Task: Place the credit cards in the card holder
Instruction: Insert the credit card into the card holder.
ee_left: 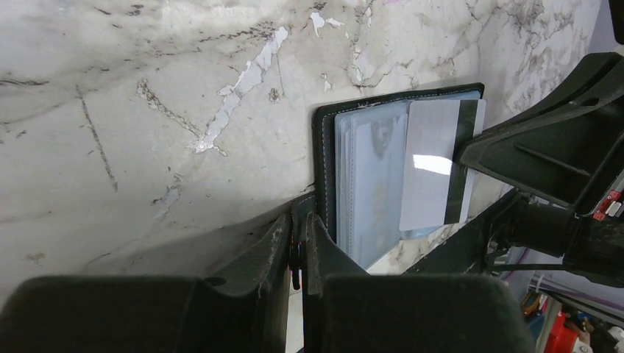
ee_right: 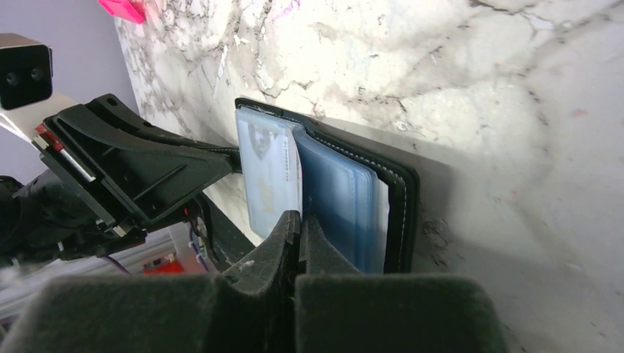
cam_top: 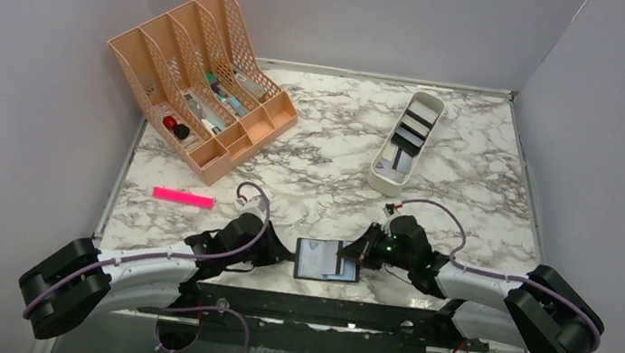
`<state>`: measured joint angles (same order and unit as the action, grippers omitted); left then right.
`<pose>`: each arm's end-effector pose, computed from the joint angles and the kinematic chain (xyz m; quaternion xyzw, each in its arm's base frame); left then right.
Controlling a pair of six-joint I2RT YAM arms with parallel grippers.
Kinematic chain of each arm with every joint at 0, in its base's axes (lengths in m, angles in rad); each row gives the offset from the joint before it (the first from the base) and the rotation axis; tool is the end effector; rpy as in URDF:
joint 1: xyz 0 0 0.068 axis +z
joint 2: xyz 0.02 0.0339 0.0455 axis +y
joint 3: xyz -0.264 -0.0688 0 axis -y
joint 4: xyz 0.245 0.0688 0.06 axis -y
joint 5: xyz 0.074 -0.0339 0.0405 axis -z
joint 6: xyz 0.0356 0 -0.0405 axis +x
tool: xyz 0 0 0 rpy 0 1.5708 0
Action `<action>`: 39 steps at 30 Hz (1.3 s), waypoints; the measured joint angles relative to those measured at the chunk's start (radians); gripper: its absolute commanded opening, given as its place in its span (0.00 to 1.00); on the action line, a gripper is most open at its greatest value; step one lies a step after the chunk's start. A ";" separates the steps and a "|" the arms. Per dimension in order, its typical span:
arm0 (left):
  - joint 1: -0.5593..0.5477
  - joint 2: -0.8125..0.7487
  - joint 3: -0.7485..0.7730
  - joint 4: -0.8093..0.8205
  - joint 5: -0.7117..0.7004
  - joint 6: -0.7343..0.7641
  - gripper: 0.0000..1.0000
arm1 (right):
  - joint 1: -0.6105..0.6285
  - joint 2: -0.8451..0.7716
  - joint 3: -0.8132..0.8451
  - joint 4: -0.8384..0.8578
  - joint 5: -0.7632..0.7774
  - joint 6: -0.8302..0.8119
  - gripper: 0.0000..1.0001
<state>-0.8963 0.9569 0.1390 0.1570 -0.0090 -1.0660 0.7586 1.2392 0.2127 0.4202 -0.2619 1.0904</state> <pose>0.1038 -0.1293 0.1243 -0.0781 0.8949 -0.3630 0.2477 0.1398 0.1452 0.1228 0.0853 0.8763 0.4367 0.1846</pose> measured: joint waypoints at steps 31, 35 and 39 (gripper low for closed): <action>-0.023 -0.030 0.232 -0.209 -0.032 0.110 0.49 | 0.000 -0.044 -0.082 0.103 0.031 -0.016 0.01; -0.042 0.037 0.242 -0.214 -0.031 0.130 0.48 | 0.000 -0.037 -0.078 0.103 0.030 -0.018 0.01; -0.048 0.086 0.242 -0.201 -0.016 0.144 0.43 | 0.000 -0.026 -0.073 0.103 0.030 -0.019 0.01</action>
<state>-0.9447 1.0428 0.3813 -0.0437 -0.0254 -0.9218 0.7586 1.2137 0.1398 0.5236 -0.2317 1.0718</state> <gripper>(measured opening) 0.468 0.017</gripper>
